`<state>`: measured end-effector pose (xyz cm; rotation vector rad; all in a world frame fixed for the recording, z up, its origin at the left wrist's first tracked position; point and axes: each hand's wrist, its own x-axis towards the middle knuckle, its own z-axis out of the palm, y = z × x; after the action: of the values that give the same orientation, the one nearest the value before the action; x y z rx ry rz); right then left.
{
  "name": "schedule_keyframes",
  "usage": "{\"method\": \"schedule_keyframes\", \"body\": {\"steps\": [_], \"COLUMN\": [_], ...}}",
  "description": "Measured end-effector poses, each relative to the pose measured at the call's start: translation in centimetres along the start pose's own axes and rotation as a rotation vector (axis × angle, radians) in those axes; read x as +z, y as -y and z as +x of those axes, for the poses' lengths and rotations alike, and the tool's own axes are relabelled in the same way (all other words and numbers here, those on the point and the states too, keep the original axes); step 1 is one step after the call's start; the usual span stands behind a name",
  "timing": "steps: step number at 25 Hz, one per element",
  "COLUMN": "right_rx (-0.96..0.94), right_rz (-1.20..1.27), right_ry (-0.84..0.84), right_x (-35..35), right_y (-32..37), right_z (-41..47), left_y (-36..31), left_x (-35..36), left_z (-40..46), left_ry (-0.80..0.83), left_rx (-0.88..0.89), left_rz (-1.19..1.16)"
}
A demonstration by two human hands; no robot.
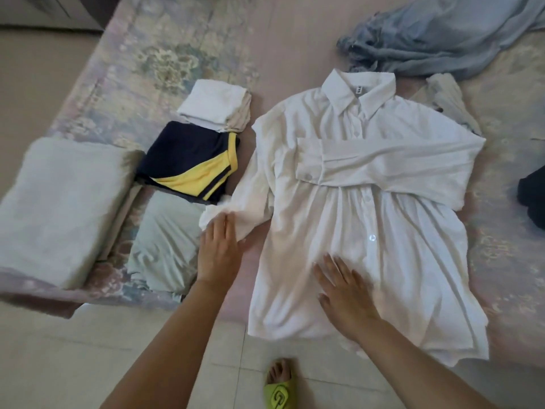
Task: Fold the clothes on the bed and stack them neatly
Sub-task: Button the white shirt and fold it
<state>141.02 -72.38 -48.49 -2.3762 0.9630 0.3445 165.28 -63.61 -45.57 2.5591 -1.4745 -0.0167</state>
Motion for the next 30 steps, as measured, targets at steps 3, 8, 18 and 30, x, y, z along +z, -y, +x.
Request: {"method": "schedule_keyframes", "body": {"steps": [3, 8, 18, 30], "right_rx": [0.06, 0.227, 0.706, 0.806], "right_rz": [0.062, 0.496, 1.96, 2.056], "right_ry": [0.11, 0.066, 0.344, 0.266], "right_x": [-0.5, -2.8, -10.1, -17.8], "right_y": [1.5, 5.3, 11.8, 22.0], "right_z": [2.1, 3.5, 5.5, 3.3], "left_y": [0.7, 0.8, -2.7, 2.0], "left_x": [-0.2, -1.4, -7.7, -19.8], "left_z": [2.8, 1.6, 0.0, 3.0], "left_ry": [0.259, 0.009, 0.242, 0.487], "left_rx": [-0.298, 0.101, -0.885, -0.821], "left_rz": [0.029, -0.177, -1.235, -0.935]}}
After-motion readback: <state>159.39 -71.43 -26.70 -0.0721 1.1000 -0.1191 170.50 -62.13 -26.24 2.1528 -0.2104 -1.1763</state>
